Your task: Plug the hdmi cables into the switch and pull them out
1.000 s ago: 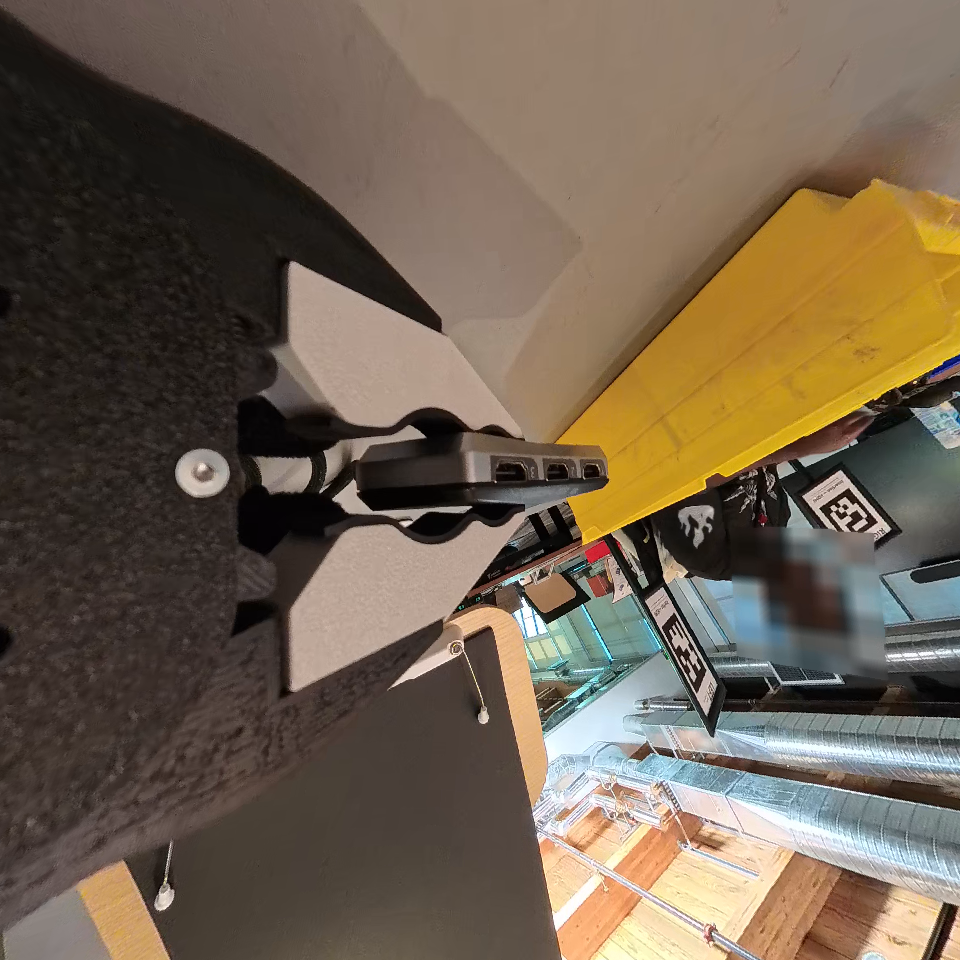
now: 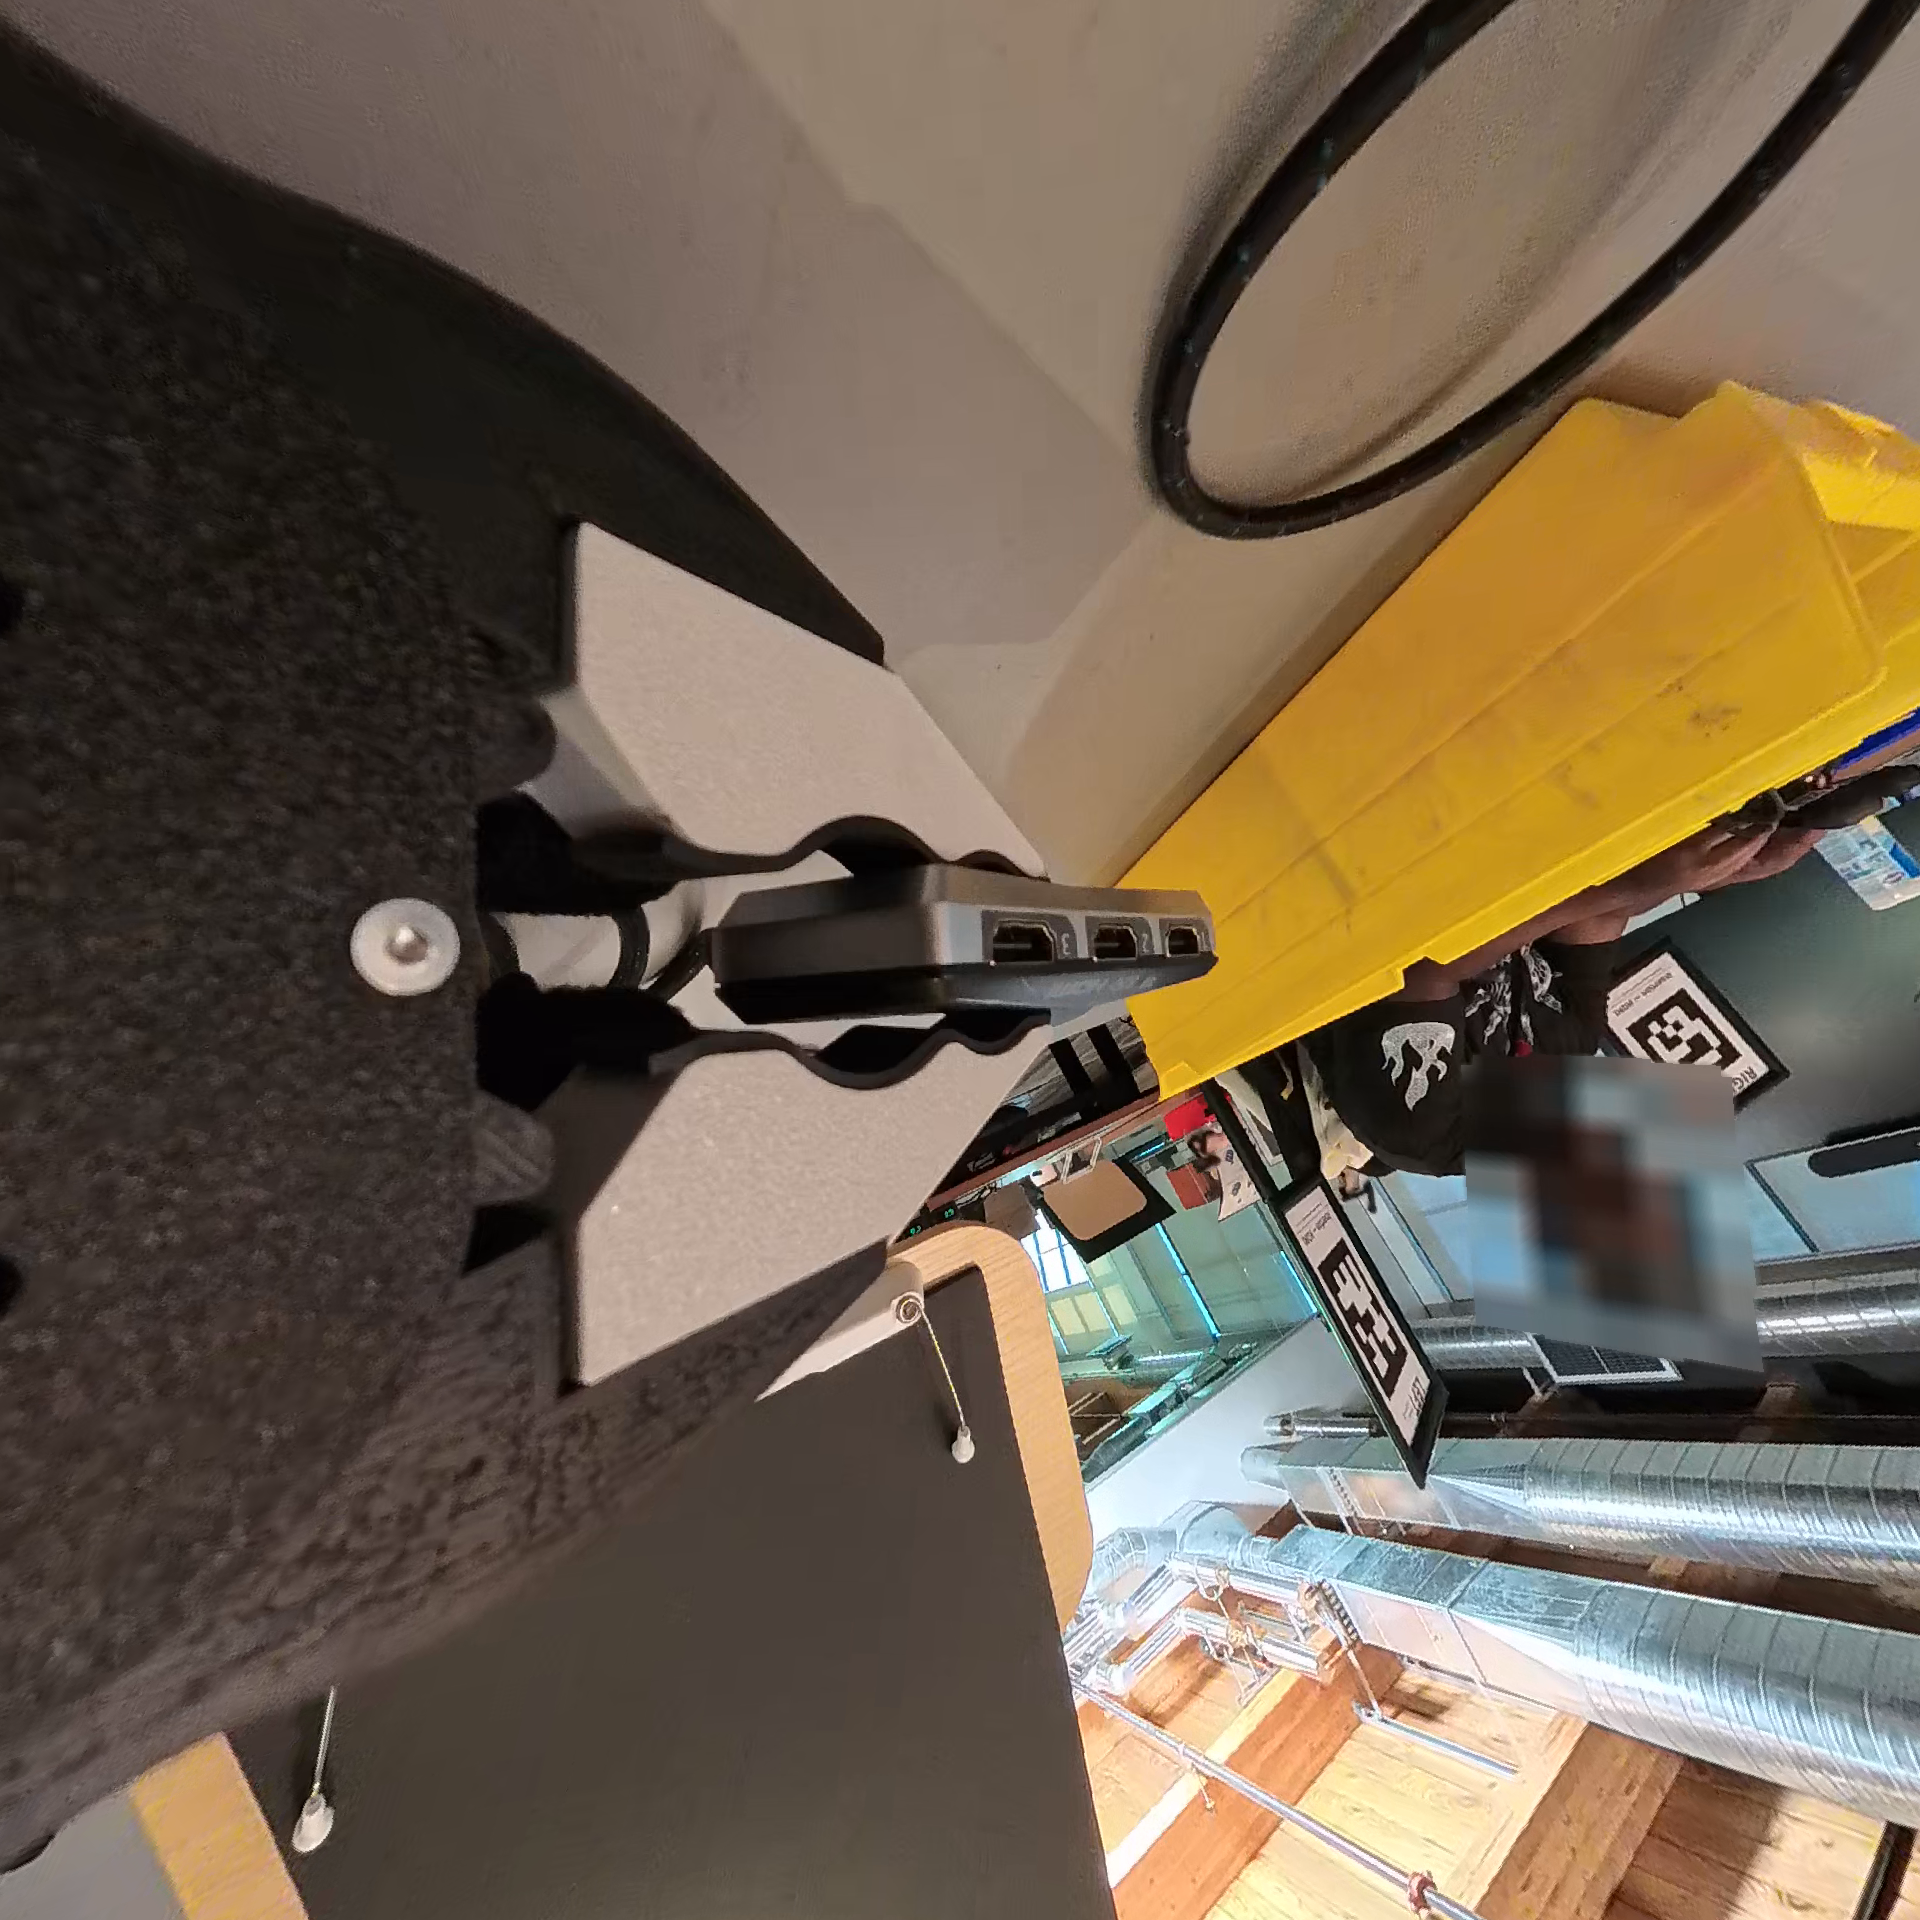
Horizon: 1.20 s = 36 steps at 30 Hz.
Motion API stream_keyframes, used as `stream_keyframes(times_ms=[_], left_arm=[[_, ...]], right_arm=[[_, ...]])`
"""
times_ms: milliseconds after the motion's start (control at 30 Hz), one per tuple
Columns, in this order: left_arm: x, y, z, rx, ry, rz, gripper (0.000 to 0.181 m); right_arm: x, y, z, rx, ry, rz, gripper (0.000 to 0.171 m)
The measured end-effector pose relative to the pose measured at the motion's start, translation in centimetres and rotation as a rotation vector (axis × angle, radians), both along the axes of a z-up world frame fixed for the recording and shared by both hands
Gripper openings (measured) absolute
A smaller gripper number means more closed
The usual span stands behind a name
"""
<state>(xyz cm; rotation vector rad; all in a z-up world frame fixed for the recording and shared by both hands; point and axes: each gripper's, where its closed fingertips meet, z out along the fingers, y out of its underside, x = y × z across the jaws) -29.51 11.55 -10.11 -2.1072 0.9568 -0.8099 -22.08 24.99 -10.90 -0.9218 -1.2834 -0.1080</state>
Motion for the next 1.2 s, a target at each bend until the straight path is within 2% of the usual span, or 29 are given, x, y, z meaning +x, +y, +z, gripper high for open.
stream_keyframes(times_ms=[67,200,267,400,500,600,733,867,967,1100,1200], left_arm=[[-0.3,-1.4,0.0,-0.084,-0.048,-0.173,0.022],[-0.9,-2.2,-2.8,-0.174,0.025,-0.358,0.025],[-0.5,-2.4,-3.8,-0.189,0.077,-0.424,0.033],[0.2,-3.1,-6.1,-0.207,0.205,-0.522,0.034],[-0.3,-3.5,-8.4,-0.184,0.353,-0.553,0.022],[0.0,-3.6,-9.0,-0.13,0.38,-0.525,0.009],[1.2,-3.4,-9.1,-0.003,0.342,-0.442,0.008],[1.9,-2.2,-9.1,0.158,0.407,-0.286,0.008],[1.9,0.6,-6.5,0.31,0.455,-0.088,0.005],[3.0,3.1,-1.8,0.421,0.477,0.054,0.005],[3.8,4.2,-0.2,0.47,0.522,0.124,0.006]], right_arm=[[-0.1,0.0,-0.1,-0.001,-0.005,0.003,0.021],[-0.1,0.0,-0.2,-0.005,-0.007,0.006,0.022],[-0.1,0.0,-0.1,-0.007,-0.005,0.006,0.022],[-0.1,0.0,-0.2,-0.008,-0.006,0.005,0.022],[-0.1,-0.1,-0.2,-0.01,-0.007,0.006,0.022],[-0.1,-0.1,-0.2,-0.013,-0.006,0.008,0.022],[-0.1,-0.1,-0.3,-0.012,-0.009,0.008,0.022],[-0.1,-0.1,-0.3,-0.008,-0.014,0.002,0.022],[0.0,0.0,-0.2,-0.002,-0.012,-0.019,0.021],[0.3,0.1,0.5,0.017,-0.017,-0.09,0.021],[0.2,-0.1,0.4,0.038,-0.048,-0.13,0.021]])
